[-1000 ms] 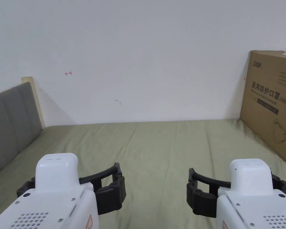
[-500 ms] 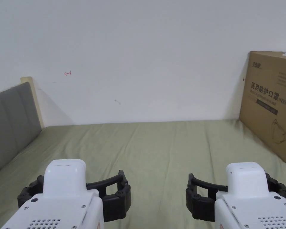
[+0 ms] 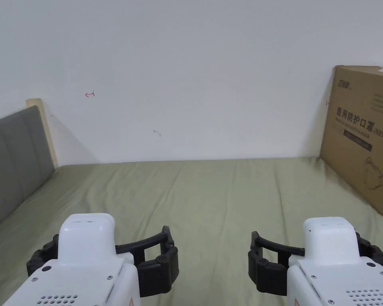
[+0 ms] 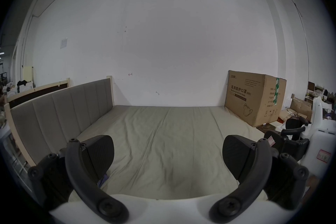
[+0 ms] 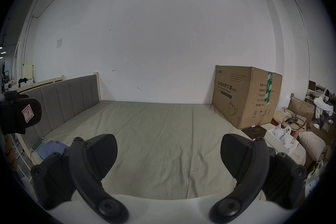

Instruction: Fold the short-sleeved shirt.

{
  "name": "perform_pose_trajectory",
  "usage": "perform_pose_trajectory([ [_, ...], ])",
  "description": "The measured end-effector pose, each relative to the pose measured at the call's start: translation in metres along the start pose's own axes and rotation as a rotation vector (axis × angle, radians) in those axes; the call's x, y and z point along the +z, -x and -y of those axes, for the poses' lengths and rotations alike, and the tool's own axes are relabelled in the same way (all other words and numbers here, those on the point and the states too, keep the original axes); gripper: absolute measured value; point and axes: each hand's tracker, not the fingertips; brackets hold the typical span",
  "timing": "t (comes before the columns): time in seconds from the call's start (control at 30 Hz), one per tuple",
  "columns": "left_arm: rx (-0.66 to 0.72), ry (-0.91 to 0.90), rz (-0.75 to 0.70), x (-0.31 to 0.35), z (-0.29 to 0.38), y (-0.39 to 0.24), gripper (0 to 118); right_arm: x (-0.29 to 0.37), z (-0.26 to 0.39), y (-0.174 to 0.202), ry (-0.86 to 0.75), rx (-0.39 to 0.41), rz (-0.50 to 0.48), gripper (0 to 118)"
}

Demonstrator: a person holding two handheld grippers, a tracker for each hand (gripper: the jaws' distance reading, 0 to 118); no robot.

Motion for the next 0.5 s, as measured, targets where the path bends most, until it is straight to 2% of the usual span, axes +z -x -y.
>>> perform_pose_trajectory([
  [0.2, -0.051, -0.020, -0.023, 0.0026, 0.0013, -0.0058, 118, -0.0013, 0.0002, 0.0008, -0.001, 0.004, 0.002, 114],
  [0.37, -0.037, -0.034, 0.004, 0.0043, 0.0068, -0.0034, 118, -0.0013, 0.0019, -0.0004, 0.006, -0.001, 0.002, 114],
  [0.5, -0.036, -0.038, -0.030, 0.0039, 0.0089, -0.0033, 118, -0.0010, 0.0021, -0.0007, 0.005, -0.001, 0.008, 114],
])
